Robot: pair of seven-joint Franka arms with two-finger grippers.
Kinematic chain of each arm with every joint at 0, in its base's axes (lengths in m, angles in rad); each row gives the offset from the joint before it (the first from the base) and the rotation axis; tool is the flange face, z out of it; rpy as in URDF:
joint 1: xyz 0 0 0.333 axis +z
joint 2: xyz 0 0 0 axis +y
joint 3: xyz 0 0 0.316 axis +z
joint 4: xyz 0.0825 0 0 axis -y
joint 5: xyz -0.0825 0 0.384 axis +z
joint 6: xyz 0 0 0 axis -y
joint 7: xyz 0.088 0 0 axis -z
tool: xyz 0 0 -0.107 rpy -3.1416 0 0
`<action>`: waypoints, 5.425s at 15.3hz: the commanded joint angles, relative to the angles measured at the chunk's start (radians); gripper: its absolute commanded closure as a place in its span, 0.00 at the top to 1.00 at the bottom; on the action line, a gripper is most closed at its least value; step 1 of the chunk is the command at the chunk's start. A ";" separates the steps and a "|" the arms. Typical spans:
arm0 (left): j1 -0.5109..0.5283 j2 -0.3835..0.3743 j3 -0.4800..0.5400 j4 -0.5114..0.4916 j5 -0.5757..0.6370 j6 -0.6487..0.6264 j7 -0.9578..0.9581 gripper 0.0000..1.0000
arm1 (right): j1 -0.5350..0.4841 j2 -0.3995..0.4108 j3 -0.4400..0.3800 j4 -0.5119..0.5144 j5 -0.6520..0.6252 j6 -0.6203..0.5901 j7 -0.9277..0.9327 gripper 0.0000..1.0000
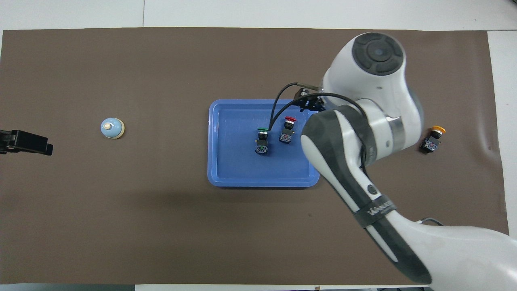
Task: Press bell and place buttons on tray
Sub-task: 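Carry the green button into the tray and release it, then move the right gripper to the yellow-capped button, then grasp the yellow-capped button with the right gripper and lift, then carry the yellow button into the tray and release it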
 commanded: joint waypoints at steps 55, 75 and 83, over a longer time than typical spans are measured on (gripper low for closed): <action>-0.004 -0.002 0.005 0.009 -0.002 -0.008 0.006 1.00 | 0.015 -0.021 0.026 -0.086 0.082 0.132 0.068 0.00; -0.004 -0.002 0.005 0.009 -0.002 -0.008 0.006 1.00 | 0.349 0.269 0.026 -0.002 0.056 0.399 0.068 0.00; -0.004 -0.002 0.005 0.009 -0.002 -0.008 0.006 1.00 | 0.357 0.269 0.026 0.013 0.069 0.363 0.123 1.00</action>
